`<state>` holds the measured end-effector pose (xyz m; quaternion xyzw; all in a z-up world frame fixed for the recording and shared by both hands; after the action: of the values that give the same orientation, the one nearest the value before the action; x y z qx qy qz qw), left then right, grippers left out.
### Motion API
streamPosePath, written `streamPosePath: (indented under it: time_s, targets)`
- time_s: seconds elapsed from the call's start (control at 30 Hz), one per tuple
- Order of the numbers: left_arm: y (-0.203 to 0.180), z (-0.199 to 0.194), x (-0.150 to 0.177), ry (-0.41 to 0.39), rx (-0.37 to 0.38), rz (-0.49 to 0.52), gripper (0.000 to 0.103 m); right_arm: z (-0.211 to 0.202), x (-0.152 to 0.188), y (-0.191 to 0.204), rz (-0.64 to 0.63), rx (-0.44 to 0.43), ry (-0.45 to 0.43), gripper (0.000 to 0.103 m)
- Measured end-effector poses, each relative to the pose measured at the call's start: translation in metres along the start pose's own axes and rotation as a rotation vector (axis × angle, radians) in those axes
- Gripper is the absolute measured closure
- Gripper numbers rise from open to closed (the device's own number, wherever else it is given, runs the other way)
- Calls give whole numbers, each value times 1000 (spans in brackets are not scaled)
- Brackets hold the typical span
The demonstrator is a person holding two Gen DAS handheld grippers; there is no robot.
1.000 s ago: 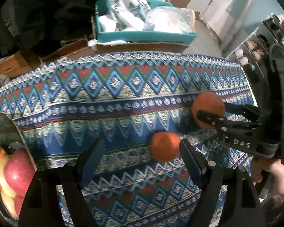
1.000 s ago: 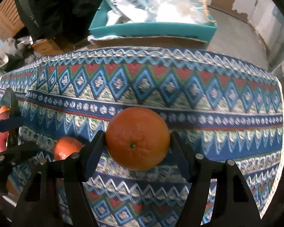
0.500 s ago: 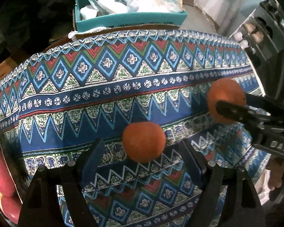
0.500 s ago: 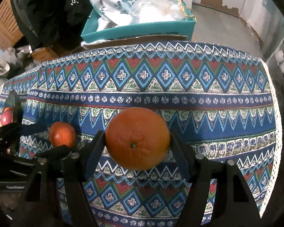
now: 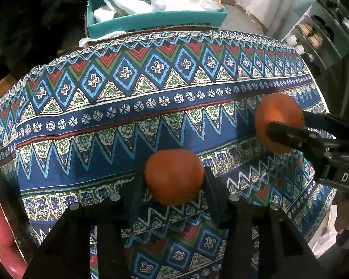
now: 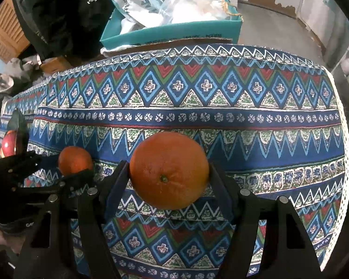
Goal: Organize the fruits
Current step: 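Lift and carry the orange with the right tool while the left tool carries its orange to the bowl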
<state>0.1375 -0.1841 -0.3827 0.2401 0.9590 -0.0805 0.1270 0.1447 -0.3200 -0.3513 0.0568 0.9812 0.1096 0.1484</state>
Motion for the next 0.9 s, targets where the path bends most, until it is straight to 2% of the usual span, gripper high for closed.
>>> streamPosePath:
  time_s: [0.43, 0.9]
  targets:
    - [12, -39, -1, -74, -11, -22, 55, -17, -5, 20, -29, -16, -42, 33]
    - [33, -98, 5, -185, -39, -58, 55, -55, -12, 70, -97, -72, -110, 33]
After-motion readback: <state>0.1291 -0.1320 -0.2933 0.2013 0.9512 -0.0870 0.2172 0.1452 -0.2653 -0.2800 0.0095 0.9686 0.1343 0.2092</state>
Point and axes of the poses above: each gripper's, at about its wrist camera, not at the fingertips, and z roughly the way its jaws point, y to its left, x to its underside, the point moved 8 cm from there along z, roughly the way its jaws point, and after that the axes turned 12 degrees about z, right-handed, at the moved point
